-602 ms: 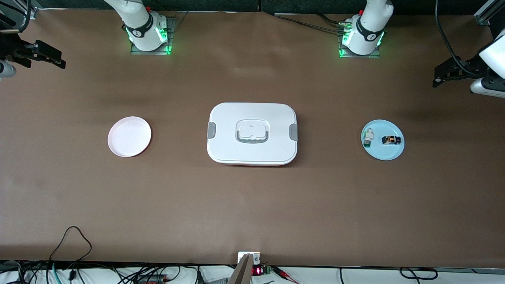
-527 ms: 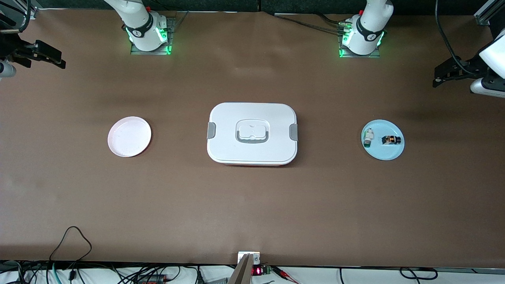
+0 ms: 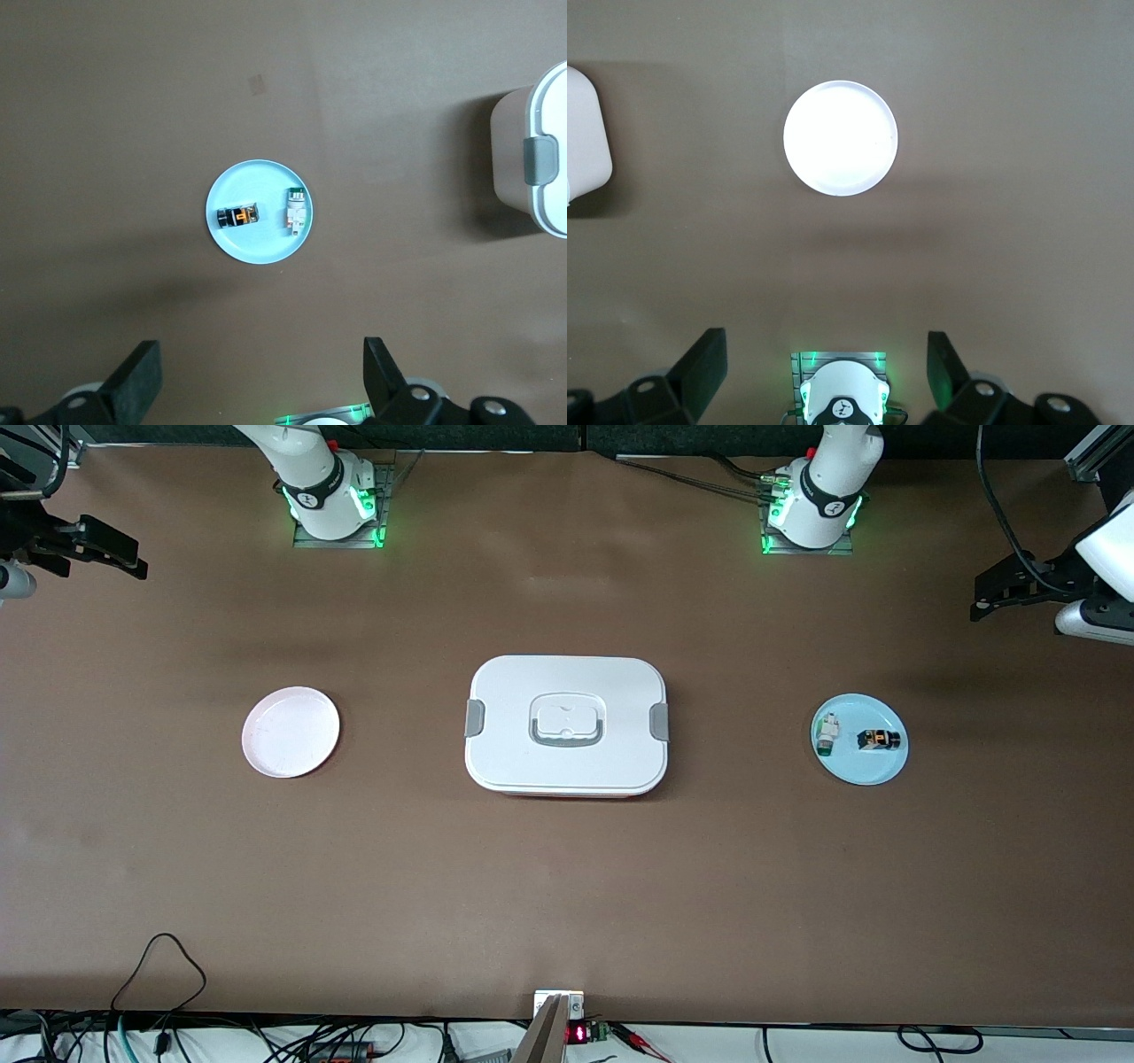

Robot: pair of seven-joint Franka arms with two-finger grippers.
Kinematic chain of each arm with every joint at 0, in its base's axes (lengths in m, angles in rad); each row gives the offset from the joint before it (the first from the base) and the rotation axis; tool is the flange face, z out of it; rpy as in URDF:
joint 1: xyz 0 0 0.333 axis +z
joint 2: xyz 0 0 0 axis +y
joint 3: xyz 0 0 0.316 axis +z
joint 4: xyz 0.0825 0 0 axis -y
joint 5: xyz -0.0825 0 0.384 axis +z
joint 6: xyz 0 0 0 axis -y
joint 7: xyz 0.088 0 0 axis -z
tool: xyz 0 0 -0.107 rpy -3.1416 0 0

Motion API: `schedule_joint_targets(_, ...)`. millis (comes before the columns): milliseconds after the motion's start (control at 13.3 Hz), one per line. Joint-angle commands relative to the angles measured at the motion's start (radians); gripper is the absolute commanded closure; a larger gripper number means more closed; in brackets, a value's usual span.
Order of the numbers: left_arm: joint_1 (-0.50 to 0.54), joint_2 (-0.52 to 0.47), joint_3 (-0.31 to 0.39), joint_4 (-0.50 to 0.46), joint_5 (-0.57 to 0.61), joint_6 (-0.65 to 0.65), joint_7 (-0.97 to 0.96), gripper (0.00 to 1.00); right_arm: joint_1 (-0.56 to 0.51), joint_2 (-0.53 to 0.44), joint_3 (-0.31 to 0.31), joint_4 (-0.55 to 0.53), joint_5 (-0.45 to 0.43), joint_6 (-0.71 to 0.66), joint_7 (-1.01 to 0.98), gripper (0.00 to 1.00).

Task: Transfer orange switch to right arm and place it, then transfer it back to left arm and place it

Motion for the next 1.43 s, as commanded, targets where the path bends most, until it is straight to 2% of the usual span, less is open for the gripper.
schedule_joint_targets(0,0.011,0.012,0.0,0.027,-0.027,-0.021,0.0,0.0,-0.001,0.006,0.0,0.021,-0.009,-0.022,0.0,0.0)
schedule_joint_targets(1054,0.025,0.023,0.0,0.016,-0.027,-0.022,0.003,0.0,-0.001,0.006,0.0,0.021,-0.009,-0.02,0.002,0.0)
schedule_joint_targets(1355,0.023,0.112,0.0,0.018,-0.017,-0.053,0.003,0.0,-0.003,0.006,0.0,0.021,-0.009,-0.02,0.002,0.0)
